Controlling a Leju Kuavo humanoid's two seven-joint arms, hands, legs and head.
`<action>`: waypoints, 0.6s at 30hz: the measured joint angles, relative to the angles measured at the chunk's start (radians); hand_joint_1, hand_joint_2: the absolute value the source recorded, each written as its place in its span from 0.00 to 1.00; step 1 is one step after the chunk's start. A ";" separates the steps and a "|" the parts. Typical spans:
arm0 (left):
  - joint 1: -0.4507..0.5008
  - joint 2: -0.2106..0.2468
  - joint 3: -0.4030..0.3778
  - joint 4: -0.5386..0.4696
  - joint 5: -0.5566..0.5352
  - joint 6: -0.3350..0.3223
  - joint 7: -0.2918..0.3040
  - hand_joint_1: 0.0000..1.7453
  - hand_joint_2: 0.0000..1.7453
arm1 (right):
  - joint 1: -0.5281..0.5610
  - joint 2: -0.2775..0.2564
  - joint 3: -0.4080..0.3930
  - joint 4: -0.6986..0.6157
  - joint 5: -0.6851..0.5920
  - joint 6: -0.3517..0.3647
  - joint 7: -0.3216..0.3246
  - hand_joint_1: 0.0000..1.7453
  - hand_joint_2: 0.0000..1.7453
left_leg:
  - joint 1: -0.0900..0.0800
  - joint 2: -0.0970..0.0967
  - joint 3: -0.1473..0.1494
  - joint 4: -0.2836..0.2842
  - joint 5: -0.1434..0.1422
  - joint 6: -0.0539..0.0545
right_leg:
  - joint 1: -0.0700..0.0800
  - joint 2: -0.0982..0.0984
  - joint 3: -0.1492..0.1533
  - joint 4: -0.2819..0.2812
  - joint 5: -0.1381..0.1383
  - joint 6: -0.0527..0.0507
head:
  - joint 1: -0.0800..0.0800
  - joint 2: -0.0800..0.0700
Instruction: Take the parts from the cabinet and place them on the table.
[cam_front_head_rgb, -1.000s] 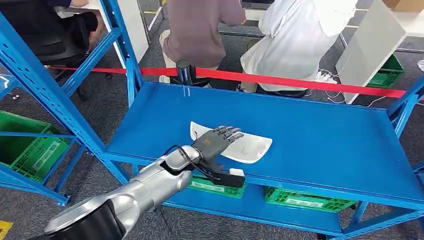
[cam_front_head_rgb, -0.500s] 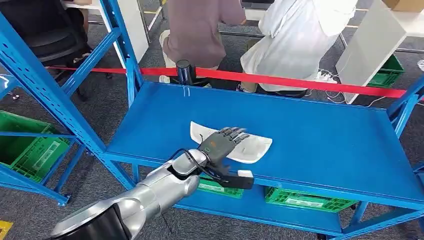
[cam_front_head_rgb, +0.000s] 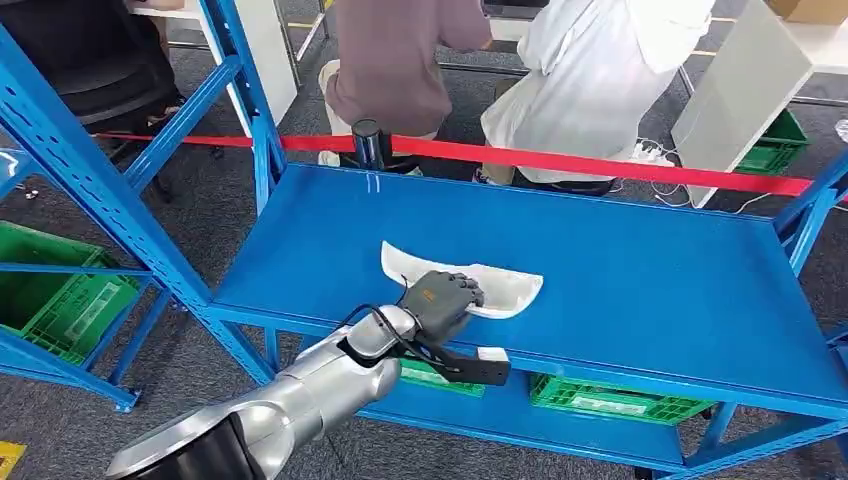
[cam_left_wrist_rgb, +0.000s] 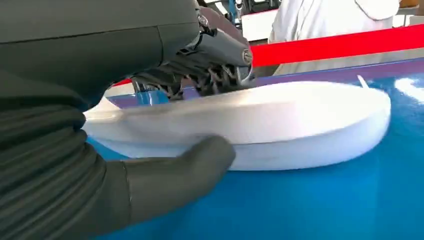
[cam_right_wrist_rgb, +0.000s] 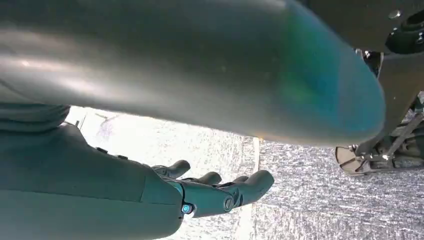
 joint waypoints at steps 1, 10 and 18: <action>0.000 0.000 0.000 0.001 0.000 0.004 -0.001 1.00 1.00 | 0.000 0.000 0.000 0.000 0.001 0.001 0.000 0.00 0.00 | 0.000 0.000 0.000 0.000 0.000 0.000 | 0.000 0.000 0.000 0.000 0.000 0.000 | 0.000 0.000; -0.003 -0.002 0.002 0.001 -0.001 0.013 -0.004 1.00 1.00 | -0.003 0.000 0.000 0.000 0.011 0.006 0.000 0.00 0.00 | 0.000 0.000 0.000 0.000 0.000 0.000 | 0.000 0.000 0.000 0.000 0.000 0.000 | 0.000 0.000; -0.003 -0.002 0.013 0.001 0.003 0.006 -0.012 1.00 1.00 | -0.004 0.000 0.000 0.000 0.012 0.005 0.000 0.00 0.00 | 0.000 0.000 0.000 0.000 0.000 0.000 | 0.000 0.000 0.000 0.000 0.000 0.000 | 0.000 0.000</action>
